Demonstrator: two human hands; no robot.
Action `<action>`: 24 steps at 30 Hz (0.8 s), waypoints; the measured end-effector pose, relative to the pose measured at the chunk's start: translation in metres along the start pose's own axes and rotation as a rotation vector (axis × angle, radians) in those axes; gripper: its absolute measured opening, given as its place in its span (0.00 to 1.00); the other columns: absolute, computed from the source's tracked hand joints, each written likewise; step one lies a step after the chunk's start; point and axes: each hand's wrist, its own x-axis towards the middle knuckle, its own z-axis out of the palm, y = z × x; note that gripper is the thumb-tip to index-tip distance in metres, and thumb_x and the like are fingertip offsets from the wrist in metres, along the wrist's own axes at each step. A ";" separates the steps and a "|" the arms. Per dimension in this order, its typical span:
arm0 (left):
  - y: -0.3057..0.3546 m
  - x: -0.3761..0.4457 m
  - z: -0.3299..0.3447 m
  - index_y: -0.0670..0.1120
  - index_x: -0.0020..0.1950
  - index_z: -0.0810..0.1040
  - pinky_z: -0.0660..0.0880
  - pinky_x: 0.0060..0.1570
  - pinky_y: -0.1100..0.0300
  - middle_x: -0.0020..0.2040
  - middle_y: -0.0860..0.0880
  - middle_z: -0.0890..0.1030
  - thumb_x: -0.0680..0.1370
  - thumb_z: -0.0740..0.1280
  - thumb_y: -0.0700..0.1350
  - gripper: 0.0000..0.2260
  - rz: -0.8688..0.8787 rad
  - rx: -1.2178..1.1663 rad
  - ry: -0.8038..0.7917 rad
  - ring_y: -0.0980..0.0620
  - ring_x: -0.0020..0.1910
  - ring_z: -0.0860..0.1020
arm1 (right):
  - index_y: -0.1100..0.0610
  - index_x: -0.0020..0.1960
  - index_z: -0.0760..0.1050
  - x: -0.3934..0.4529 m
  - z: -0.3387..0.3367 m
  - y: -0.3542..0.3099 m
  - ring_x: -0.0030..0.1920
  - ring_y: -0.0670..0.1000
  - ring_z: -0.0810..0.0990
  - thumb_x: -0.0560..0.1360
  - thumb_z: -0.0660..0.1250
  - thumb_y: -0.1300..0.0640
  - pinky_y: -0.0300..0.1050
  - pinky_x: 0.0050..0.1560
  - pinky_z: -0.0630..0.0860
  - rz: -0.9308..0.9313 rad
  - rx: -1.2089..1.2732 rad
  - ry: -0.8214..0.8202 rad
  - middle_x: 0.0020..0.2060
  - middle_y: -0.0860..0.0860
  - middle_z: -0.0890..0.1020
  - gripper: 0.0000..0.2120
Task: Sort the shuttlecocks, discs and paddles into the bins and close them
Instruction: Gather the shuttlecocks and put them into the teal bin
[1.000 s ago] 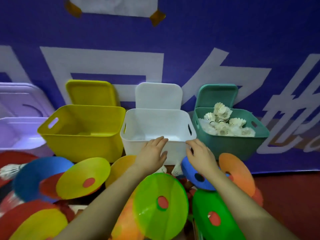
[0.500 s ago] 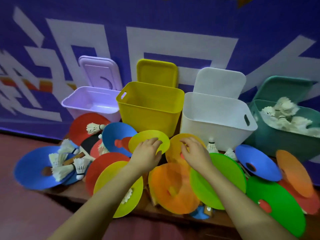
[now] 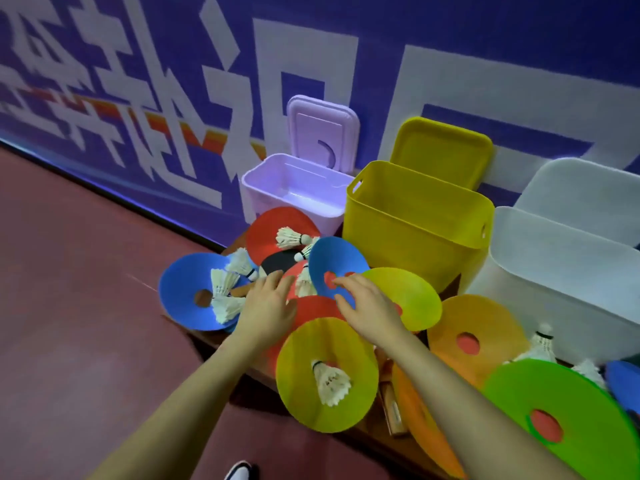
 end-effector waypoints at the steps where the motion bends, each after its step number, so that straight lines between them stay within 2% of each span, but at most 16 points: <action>1: -0.016 0.003 -0.003 0.39 0.62 0.76 0.73 0.53 0.43 0.60 0.37 0.76 0.73 0.63 0.45 0.19 -0.022 0.001 -0.004 0.35 0.55 0.75 | 0.55 0.64 0.73 0.011 0.010 -0.009 0.62 0.51 0.72 0.78 0.61 0.54 0.47 0.58 0.69 -0.015 -0.005 -0.005 0.59 0.51 0.76 0.16; 2: -0.033 0.006 -0.006 0.39 0.62 0.76 0.73 0.51 0.43 0.60 0.37 0.76 0.73 0.63 0.45 0.19 -0.026 0.011 -0.005 0.34 0.54 0.75 | 0.55 0.64 0.73 0.021 0.020 -0.018 0.61 0.52 0.73 0.78 0.61 0.54 0.48 0.58 0.69 -0.021 -0.007 -0.003 0.58 0.51 0.77 0.15; 5: -0.086 0.014 -0.014 0.41 0.56 0.78 0.76 0.39 0.47 0.54 0.38 0.79 0.71 0.59 0.51 0.20 -0.011 0.061 -0.114 0.34 0.46 0.78 | 0.55 0.62 0.75 0.050 0.052 -0.045 0.58 0.55 0.74 0.77 0.63 0.56 0.50 0.59 0.67 -0.021 -0.015 -0.003 0.56 0.52 0.78 0.14; 9: -0.144 0.019 -0.016 0.44 0.58 0.78 0.75 0.41 0.48 0.53 0.42 0.79 0.70 0.54 0.59 0.26 0.046 0.116 -0.242 0.38 0.48 0.77 | 0.55 0.62 0.74 0.082 0.090 -0.076 0.58 0.55 0.74 0.76 0.64 0.57 0.49 0.57 0.67 -0.009 -0.042 -0.038 0.55 0.52 0.78 0.15; 12: -0.171 0.019 -0.016 0.46 0.53 0.79 0.74 0.34 0.52 0.44 0.45 0.80 0.69 0.57 0.60 0.24 0.113 0.182 -0.269 0.42 0.40 0.79 | 0.53 0.65 0.71 0.093 0.118 -0.092 0.59 0.54 0.72 0.77 0.62 0.54 0.48 0.59 0.64 0.041 -0.129 -0.138 0.57 0.51 0.76 0.17; 13: -0.177 0.018 -0.012 0.48 0.54 0.77 0.74 0.32 0.53 0.42 0.46 0.80 0.69 0.57 0.60 0.22 0.149 0.185 -0.264 0.44 0.37 0.79 | 0.52 0.66 0.69 0.093 0.127 -0.094 0.60 0.54 0.71 0.77 0.62 0.54 0.48 0.60 0.63 0.066 -0.159 -0.178 0.58 0.51 0.76 0.18; 16: -0.188 0.015 0.001 0.50 0.60 0.74 0.75 0.40 0.51 0.44 0.47 0.79 0.70 0.55 0.61 0.24 0.216 0.176 -0.324 0.44 0.38 0.79 | 0.51 0.67 0.68 0.087 0.150 -0.093 0.62 0.52 0.71 0.77 0.61 0.56 0.45 0.62 0.59 0.117 -0.228 -0.200 0.60 0.49 0.76 0.18; 18: -0.187 0.014 0.007 0.49 0.65 0.72 0.72 0.51 0.49 0.53 0.46 0.78 0.74 0.56 0.60 0.25 0.219 0.139 -0.362 0.42 0.49 0.78 | 0.51 0.65 0.71 0.086 0.156 -0.091 0.60 0.51 0.72 0.77 0.60 0.59 0.43 0.61 0.59 0.149 -0.223 -0.156 0.59 0.47 0.77 0.17; 20: -0.188 0.013 0.016 0.49 0.71 0.65 0.67 0.58 0.51 0.62 0.47 0.73 0.76 0.60 0.58 0.25 0.189 0.130 -0.397 0.44 0.59 0.72 | 0.52 0.62 0.74 0.086 0.159 -0.091 0.59 0.51 0.73 0.77 0.61 0.60 0.42 0.59 0.60 0.168 -0.187 -0.115 0.58 0.47 0.78 0.15; 22: -0.187 0.013 0.021 0.49 0.70 0.66 0.68 0.57 0.52 0.62 0.47 0.72 0.76 0.63 0.56 0.25 0.181 0.085 -0.383 0.44 0.59 0.71 | 0.54 0.57 0.76 0.085 0.158 -0.092 0.57 0.51 0.75 0.76 0.62 0.60 0.41 0.55 0.59 0.174 -0.137 -0.063 0.54 0.47 0.80 0.11; 24: -0.184 0.012 0.019 0.47 0.65 0.73 0.73 0.48 0.51 0.54 0.46 0.77 0.72 0.65 0.54 0.22 0.213 0.002 -0.331 0.42 0.51 0.76 | 0.55 0.53 0.77 0.083 0.155 -0.093 0.54 0.51 0.76 0.76 0.64 0.61 0.40 0.51 0.59 0.171 -0.097 -0.010 0.51 0.48 0.81 0.08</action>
